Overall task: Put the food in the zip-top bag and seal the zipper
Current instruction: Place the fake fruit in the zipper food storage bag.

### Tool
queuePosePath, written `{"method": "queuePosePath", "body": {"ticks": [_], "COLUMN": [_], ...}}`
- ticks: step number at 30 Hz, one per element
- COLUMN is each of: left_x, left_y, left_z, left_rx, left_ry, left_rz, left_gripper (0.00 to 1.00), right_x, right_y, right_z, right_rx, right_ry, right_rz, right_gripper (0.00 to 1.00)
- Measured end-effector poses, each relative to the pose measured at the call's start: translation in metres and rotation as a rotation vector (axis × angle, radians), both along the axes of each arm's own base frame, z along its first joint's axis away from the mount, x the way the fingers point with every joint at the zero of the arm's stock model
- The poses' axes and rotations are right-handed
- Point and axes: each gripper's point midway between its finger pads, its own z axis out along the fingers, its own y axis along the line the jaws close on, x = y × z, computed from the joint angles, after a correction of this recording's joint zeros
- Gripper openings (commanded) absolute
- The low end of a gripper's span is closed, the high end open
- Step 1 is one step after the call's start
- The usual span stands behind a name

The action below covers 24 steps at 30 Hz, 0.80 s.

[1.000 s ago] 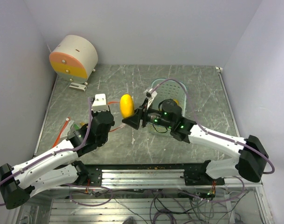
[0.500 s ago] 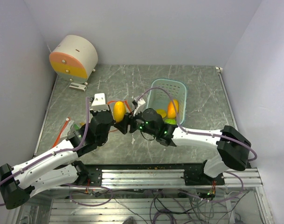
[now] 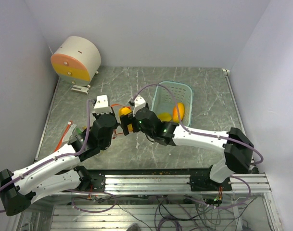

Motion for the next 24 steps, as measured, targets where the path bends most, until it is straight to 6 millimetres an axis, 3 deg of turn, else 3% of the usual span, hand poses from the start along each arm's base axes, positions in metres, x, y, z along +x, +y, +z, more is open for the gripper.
{"method": "queuePosePath", "body": {"ticks": [3,9,12,18,24], "left_x": [0.0,0.0,0.0,0.0,0.001], "left_y": [0.0,0.0,-0.001,-0.003,-0.005], "left_z": [0.0,0.001,0.001,0.004,0.01], "left_rx": [-0.002,-0.009,-0.013,-0.025,-0.042], "left_ry": [-0.001,-0.002,-0.001,-0.005,-0.014], "left_rz": [0.0,0.001,-0.001,-0.009,-0.014], "left_gripper": [0.07,0.07,0.07,0.07,0.07], "right_x": [-0.002,-0.012,-0.021,-0.025,-0.021], "right_y": [-0.01,-0.025,-0.031,-0.044,-0.044], "right_z": [0.015,0.074,0.087,0.082,0.047], "right_rx": [-0.007,0.107,0.147,0.149,0.078], "right_ry": [-0.026,-0.089,-0.092,-0.065,0.004], "right_rz": [-0.003,0.017,0.041,0.009,-0.036], "right_gripper": [1.0,1.0,1.0,0.97,0.95]}}
